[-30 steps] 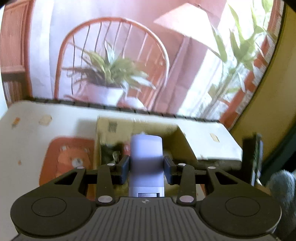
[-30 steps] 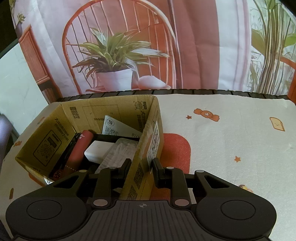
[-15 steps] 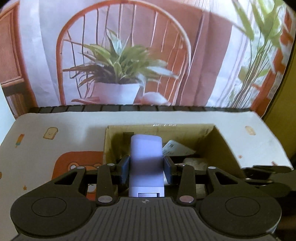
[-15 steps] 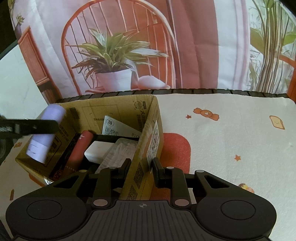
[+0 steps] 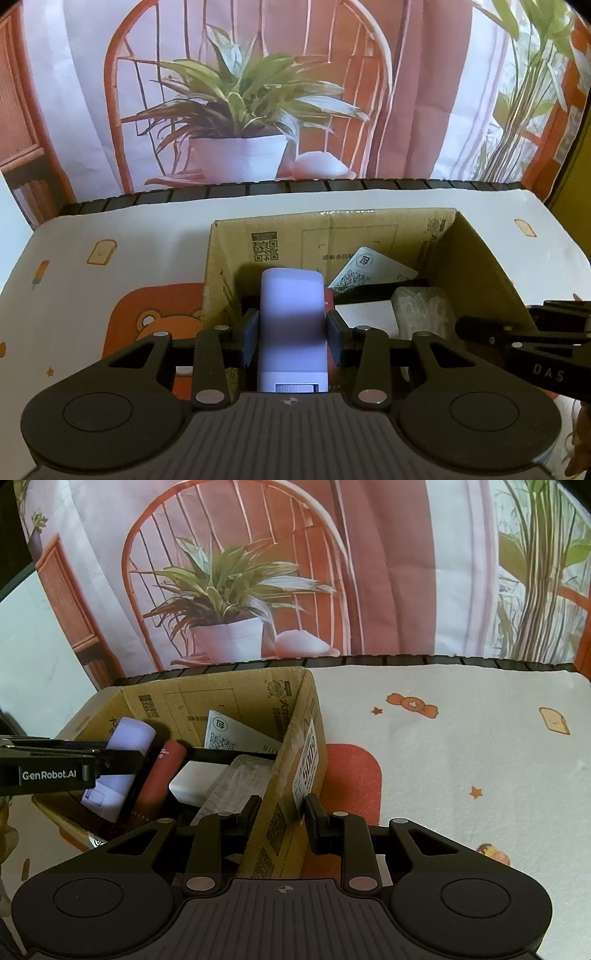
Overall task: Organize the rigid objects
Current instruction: 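Lift the lavender lighter with the left gripper and carry it over the box, then lower the lavender lighter into the box and open the left gripper, then move the left gripper back to the table toward the orange lighter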
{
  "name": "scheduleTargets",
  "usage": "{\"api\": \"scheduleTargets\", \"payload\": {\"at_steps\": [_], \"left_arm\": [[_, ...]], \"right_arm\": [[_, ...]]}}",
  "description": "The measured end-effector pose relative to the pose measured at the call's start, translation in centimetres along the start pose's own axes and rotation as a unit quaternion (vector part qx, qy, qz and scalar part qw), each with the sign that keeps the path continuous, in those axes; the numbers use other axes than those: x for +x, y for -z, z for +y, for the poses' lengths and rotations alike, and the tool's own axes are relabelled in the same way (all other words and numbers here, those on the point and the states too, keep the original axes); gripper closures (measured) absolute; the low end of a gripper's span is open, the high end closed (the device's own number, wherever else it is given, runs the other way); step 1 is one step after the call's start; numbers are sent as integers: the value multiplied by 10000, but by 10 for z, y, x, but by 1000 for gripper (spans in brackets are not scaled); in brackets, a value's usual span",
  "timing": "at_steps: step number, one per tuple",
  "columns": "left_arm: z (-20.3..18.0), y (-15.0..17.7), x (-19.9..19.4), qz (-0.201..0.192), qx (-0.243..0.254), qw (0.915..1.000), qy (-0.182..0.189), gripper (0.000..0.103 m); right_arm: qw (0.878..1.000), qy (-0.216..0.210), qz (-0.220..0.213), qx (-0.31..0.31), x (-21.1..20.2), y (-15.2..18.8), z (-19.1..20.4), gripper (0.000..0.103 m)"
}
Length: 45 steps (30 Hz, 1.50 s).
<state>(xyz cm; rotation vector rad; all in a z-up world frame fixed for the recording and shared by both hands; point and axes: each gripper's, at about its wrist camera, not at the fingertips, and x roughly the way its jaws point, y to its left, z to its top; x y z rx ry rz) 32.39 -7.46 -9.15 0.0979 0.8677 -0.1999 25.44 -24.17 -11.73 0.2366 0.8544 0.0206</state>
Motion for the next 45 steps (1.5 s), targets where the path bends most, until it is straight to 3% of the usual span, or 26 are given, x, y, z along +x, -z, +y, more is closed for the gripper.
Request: {"api": "scheduleTargets", "payload": {"at_steps": [15, 17, 19, 28, 38, 43, 45], "left_arm": [[-5, 1, 2, 101, 124, 9998, 75, 62], [-4, 1, -1, 67, 97, 9999, 87, 57], [-3, 2, -5, -15, 63, 9999, 104, 46], [-4, 18, -50, -500, 63, 9984, 270, 31], [-19, 56, -97, -762, 127, 9940, 780, 32], [-41, 70, -103, -663, 424, 9908, 1100, 32], [-50, 76, -96, -545, 536, 9900, 1184, 38]], "right_arm": [[10000, -3, 14, 15, 1, 1, 0, 79], [10000, -8, 23, 26, 1, 1, 0, 79], [10000, -6, 29, 15, 1, 1, 0, 79], [10000, -1, 75, -9, 1, 0, 1, 79], [9999, -7, 111, -81, 1, -2, 1, 79], [9997, -41, 179, -150, 2, -4, 1, 79], [9996, -45, 213, -196, 2, -5, 2, 79]]}}
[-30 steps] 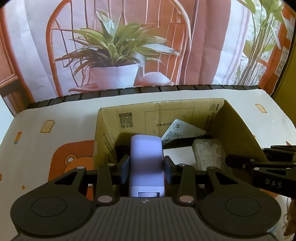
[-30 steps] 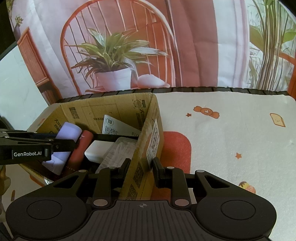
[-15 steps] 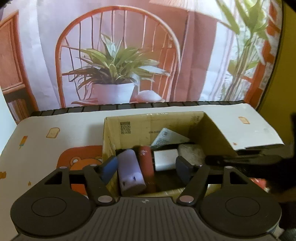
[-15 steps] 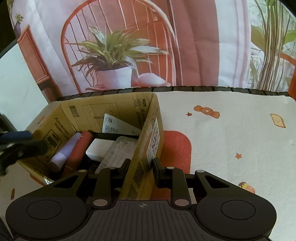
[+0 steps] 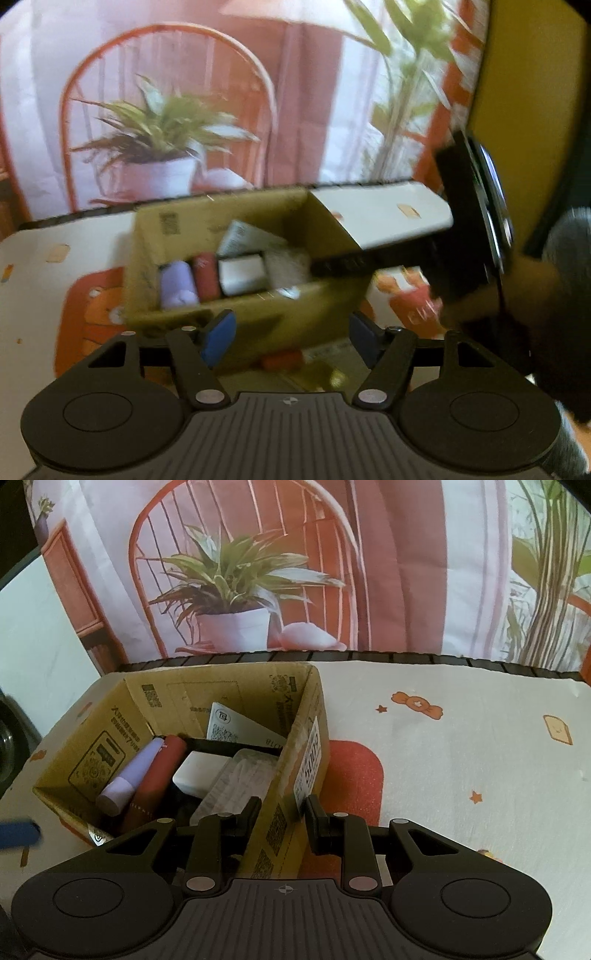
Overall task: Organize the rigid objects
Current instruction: 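Move the left gripper back to the table toward the orange lighter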
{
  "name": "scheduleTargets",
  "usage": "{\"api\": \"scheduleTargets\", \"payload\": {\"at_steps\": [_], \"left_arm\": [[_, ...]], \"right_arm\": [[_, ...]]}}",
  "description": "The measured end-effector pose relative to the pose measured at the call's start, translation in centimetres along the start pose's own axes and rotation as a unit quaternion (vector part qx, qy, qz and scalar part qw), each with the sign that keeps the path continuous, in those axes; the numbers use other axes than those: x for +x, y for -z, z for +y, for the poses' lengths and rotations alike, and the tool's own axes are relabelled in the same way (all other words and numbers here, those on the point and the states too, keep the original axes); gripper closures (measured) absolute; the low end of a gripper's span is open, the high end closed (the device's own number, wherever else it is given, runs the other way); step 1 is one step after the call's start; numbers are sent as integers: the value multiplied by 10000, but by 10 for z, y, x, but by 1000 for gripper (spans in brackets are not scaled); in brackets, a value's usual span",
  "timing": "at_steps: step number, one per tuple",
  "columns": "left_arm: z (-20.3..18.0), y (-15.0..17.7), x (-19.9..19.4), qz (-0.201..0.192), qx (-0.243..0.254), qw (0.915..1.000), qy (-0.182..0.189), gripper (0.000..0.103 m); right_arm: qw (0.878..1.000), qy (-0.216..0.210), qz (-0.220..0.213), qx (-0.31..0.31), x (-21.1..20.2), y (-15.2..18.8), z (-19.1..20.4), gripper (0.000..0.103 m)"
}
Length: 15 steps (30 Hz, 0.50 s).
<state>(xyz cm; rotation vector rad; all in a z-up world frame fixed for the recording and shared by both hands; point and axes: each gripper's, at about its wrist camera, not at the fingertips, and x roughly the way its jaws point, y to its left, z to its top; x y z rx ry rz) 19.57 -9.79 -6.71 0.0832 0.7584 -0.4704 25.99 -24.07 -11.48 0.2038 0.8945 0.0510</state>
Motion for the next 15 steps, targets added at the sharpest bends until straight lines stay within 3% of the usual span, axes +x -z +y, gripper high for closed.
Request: {"api": "scheduleTargets", "payload": {"at_steps": [3, 8, 15], "left_arm": [[-10, 12, 15, 289, 68, 9992, 250, 52], [-32, 29, 44, 797, 347, 9934, 750, 55], [-54, 38, 69, 1030, 834, 9851, 1095, 57]], "right_arm": [[10000, -14, 40, -63, 0, -1, 0, 79], [9999, -50, 93, -77, 2, -2, -1, 78], [9999, -60, 111, -91, 1, -3, -1, 78]]}}
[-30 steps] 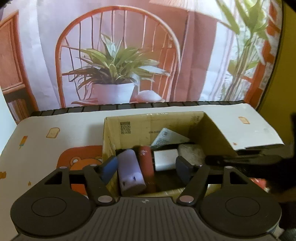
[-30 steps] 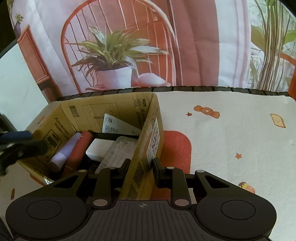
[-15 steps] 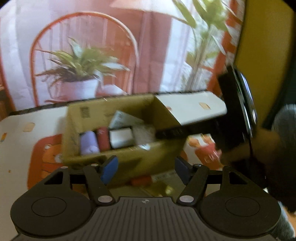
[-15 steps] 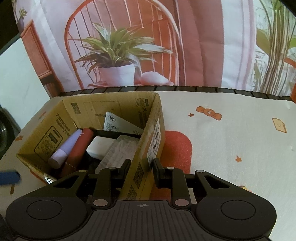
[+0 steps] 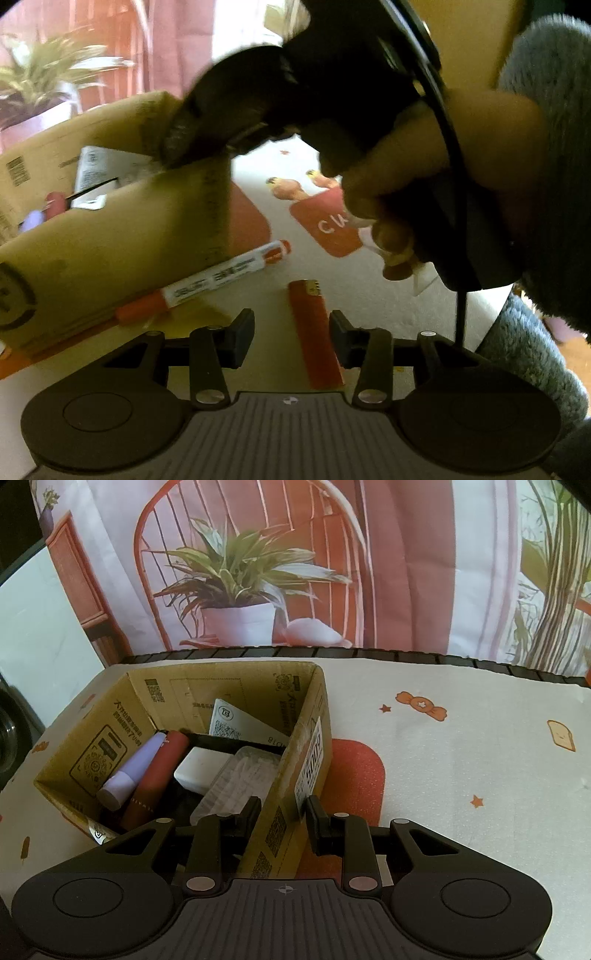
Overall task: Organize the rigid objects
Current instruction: 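Move the left gripper back to the table toward the orange lighter, then close the left gripper around the orange lighter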
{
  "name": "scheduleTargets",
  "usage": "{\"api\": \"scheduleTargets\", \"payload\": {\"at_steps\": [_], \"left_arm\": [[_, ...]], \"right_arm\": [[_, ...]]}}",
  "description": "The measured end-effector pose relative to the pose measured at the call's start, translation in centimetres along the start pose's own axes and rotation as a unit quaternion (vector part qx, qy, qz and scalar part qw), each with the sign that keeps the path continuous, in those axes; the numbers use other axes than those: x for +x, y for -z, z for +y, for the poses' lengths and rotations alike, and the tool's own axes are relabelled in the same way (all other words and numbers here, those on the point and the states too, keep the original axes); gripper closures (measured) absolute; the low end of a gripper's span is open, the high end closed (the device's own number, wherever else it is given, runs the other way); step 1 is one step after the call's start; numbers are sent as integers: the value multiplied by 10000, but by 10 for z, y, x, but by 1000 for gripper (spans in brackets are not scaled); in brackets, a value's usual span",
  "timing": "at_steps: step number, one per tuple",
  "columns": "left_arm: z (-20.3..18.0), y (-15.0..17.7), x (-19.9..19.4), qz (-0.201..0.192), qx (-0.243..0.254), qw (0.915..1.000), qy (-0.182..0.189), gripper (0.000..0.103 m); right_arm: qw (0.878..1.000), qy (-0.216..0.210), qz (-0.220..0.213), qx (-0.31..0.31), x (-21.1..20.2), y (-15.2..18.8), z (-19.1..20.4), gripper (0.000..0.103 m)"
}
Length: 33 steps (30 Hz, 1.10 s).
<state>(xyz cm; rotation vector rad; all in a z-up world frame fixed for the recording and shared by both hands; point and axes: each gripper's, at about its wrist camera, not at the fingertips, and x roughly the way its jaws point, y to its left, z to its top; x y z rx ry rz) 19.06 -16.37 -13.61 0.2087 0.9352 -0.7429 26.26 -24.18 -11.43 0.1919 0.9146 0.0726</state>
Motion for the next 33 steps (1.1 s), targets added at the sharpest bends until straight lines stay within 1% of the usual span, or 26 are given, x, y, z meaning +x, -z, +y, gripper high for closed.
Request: {"api": "scheduleTargets", "payload": {"at_steps": [6, 9, 12, 14, 15, 17, 21, 24, 28, 33], "left_arm": [[0, 2, 14, 120, 54, 9999, 23, 58], [-3, 3, 19, 154, 149, 9998, 63, 58], [-6, 4, 24, 169, 293, 9994, -5, 59], [-11, 4, 24, 148, 420, 9990, -68, 68], [-12, 4, 24, 142, 450, 9989, -80, 79], [-11, 4, 22, 153, 448, 9988, -95, 80], [-5, 6, 17, 224, 307, 9991, -185, 80], [5, 8, 12, 233, 107, 9993, -280, 80], [19, 9, 1, 72, -224, 9988, -436, 80], [31, 10, -22, -233, -409, 9970, -607, 80]], "right_arm": [[10000, 1, -2, -1, 0, 0, 0, 78], [10000, 1, -1, 1, 0, 0, 0, 78], [10000, 1, -2, 1, 0, 0, 0, 78], [10000, 1, -2, 2, 0, 0, 0, 78], [10000, 1, -1, -1, 0, 0, 0, 78], [10000, 1, 1, -5, 0, 0, 0, 78], [10000, -1, -4, 3, 0, 0, 0, 78], [10000, 0, -12, 16, 0, 0, 0, 78], [10000, -1, -8, 14, 0, 0, 0, 78], [10000, -3, -10, 9, 0, 0, 0, 78]]}}
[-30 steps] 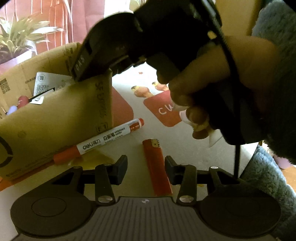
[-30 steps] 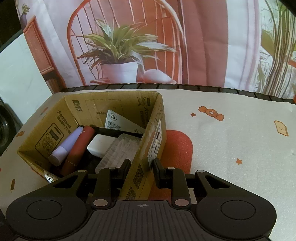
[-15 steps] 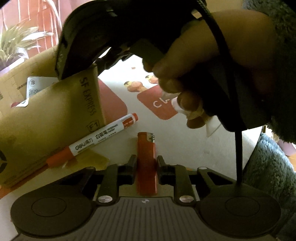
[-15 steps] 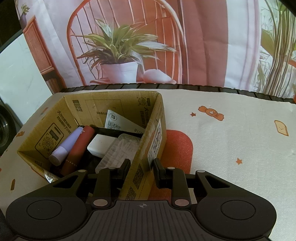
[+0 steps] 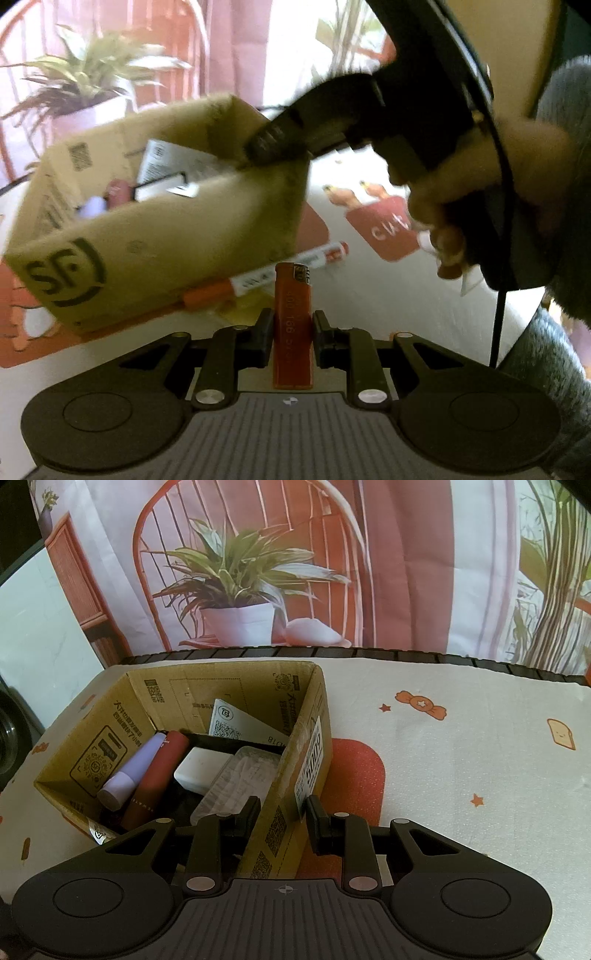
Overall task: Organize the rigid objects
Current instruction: 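Close the left gripper around the orange lighter, then lift the orange lighter with the left gripper and carry it over the box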
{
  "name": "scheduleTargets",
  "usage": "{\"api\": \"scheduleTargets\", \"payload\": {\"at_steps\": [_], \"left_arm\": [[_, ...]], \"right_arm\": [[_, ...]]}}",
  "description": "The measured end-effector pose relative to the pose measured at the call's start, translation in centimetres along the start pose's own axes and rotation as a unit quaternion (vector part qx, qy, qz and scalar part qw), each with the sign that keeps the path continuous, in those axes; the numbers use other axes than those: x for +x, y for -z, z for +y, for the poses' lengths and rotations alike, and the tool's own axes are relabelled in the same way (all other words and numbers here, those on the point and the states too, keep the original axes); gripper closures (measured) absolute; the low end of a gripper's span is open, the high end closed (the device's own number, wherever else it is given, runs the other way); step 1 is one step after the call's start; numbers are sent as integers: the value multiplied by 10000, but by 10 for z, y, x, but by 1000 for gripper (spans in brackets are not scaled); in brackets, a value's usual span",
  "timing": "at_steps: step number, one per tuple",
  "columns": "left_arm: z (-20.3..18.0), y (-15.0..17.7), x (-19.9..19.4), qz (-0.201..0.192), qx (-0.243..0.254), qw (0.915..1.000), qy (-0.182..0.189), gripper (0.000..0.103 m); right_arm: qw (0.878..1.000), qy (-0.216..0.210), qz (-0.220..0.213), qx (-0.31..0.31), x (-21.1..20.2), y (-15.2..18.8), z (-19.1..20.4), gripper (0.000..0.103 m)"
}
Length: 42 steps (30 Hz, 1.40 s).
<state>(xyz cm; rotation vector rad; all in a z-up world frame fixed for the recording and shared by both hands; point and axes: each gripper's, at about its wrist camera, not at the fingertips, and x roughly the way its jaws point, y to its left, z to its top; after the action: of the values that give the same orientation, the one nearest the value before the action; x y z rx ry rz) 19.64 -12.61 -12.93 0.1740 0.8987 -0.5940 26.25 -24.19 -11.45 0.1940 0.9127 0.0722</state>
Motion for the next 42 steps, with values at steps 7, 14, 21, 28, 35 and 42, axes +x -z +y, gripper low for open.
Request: {"api": "scheduleTargets", "payload": {"at_steps": [7, 14, 21, 28, 35, 42], "left_arm": [[17, -7, -31, -390, -282, 9987, -163, 80], [23, -14, -60, -763, -375, 9958, -335, 80], [33, -24, -77, -991, -488, 9925, -522, 80], [43, -39, -88, -1183, -635, 9883, -719, 80], [58, -61, -80, -1214, -767, 9861, -841, 80], [80, -80, -50, -885, -1088, 9865, -839, 80]], "right_arm": [[10000, 5, 2, -7, 0, 0, 0, 78], [10000, 4, 4, -4, 0, 0, 0, 78], [10000, 8, 8, -14, 0, 0, 0, 78], [10000, 11, 7, -13, 0, 0, 0, 79], [10000, 11, 8, -13, -1, -1, 1, 79], [10000, 2, 6, 3, -1, 0, -1, 79]]}}
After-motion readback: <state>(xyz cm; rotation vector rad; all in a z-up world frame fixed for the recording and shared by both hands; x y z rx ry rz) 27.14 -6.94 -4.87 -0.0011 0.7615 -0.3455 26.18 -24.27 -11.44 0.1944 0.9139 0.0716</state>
